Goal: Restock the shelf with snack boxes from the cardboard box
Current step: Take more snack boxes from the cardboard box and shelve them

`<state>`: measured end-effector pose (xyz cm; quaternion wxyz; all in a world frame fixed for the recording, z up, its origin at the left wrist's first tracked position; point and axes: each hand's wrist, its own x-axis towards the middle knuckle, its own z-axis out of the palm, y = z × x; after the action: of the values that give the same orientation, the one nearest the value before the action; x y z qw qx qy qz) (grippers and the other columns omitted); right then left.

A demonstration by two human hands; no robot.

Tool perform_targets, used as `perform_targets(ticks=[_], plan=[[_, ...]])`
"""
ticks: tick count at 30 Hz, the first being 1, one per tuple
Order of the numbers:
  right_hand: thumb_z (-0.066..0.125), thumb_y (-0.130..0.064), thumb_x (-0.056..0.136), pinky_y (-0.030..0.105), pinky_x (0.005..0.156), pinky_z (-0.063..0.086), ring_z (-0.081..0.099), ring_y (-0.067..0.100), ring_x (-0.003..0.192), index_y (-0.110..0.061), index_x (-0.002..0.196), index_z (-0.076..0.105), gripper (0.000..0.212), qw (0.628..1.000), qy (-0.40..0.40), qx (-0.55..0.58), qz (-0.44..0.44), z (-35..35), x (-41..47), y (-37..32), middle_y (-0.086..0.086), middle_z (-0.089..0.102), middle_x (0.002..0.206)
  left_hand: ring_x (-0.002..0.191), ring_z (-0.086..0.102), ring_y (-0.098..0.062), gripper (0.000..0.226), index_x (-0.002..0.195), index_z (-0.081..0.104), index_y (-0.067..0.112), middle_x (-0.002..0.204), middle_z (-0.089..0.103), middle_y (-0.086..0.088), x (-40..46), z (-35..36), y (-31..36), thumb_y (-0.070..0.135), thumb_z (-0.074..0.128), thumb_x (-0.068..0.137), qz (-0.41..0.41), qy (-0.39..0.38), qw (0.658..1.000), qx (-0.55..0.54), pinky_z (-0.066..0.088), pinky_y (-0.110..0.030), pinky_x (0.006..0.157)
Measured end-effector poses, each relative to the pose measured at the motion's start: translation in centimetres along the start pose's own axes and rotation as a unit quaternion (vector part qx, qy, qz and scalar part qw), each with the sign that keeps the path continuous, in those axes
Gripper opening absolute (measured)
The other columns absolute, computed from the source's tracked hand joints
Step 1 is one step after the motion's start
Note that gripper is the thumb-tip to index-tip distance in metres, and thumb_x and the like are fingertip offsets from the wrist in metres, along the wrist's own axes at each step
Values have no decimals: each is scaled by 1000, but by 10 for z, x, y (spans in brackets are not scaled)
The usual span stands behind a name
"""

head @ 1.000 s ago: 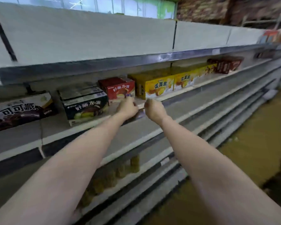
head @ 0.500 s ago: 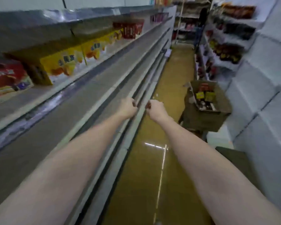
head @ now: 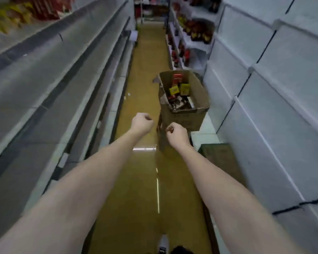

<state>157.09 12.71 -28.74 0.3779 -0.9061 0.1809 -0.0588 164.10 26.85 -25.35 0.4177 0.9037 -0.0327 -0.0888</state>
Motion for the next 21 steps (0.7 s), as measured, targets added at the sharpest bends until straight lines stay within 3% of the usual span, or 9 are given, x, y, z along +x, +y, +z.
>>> perform_targets(ticks=[4, 8, 12, 15, 16, 19, 21], plan=[[58, -17, 95, 32, 78, 55, 60, 15, 92, -25, 96, 63, 10, 1000, -2, 3, 26, -19, 49, 37, -6, 64, 99, 89, 67, -23, 12, 90, 72, 16, 92, 71, -8, 50, 43, 15, 15, 59, 87, -34, -6, 999, -29, 58, -36, 83], [59, -18, 96, 30, 80, 56, 60, 15, 94, -23, 105, 64, 11, 999, 2, 2, 48, -28, 97, 60, -5, 63, 102, 88, 65, -21, 12, 91, 70, 17, 92, 69, -5, 87, 77, 30, 13, 59, 90, -31, -38, 998, -28, 53, -28, 72], [60, -16, 95, 21, 70, 45, 57, 9, 86, -19, 110, 64, 15, 997, 12, 3, 70, -26, 154, 73, -2, 64, 106, 78, 59, -12, 16, 102, 70, 15, 97, 67, -2, 140, 105, 43, 13, 58, 92, -19, -55, 998, -26, 44, -20, 63], [61, -16, 95, 24, 76, 48, 59, 13, 93, -18, 110, 64, 16, 997, 19, -2, 79, -18, 203, 80, 0, 64, 108, 74, 59, -8, 15, 102, 69, 15, 101, 68, -4, 193, 124, 51, 13, 58, 93, -12, -73, 997, -26, 41, -15, 54], [61, -15, 94, 25, 78, 47, 59, 15, 96, -17, 110, 64, 17, 996, 25, 1, 85, -15, 221, 81, 0, 64, 109, 76, 61, -10, 16, 102, 70, 15, 101, 68, -5, 214, 130, 54, 12, 58, 92, -13, -77, 997, -29, 44, -16, 55], [59, -12, 94, 25, 79, 42, 57, 18, 95, -15, 108, 64, 16, 993, 45, -2, 107, -7, 278, 85, 4, 64, 108, 95, 65, -24, 18, 103, 71, 12, 104, 69, -8, 277, 148, 65, 12, 57, 91, -15, -88, 995, -37, 56, -32, 80], [58, -11, 93, 26, 79, 42, 58, 21, 98, -14, 108, 64, 16, 991, 44, -12, 122, -3, 314, 86, 5, 64, 109, 96, 65, -26, 18, 103, 70, 14, 103, 68, -7, 317, 162, 70, 13, 57, 91, -24, -100, 994, -36, 57, -36, 84]])
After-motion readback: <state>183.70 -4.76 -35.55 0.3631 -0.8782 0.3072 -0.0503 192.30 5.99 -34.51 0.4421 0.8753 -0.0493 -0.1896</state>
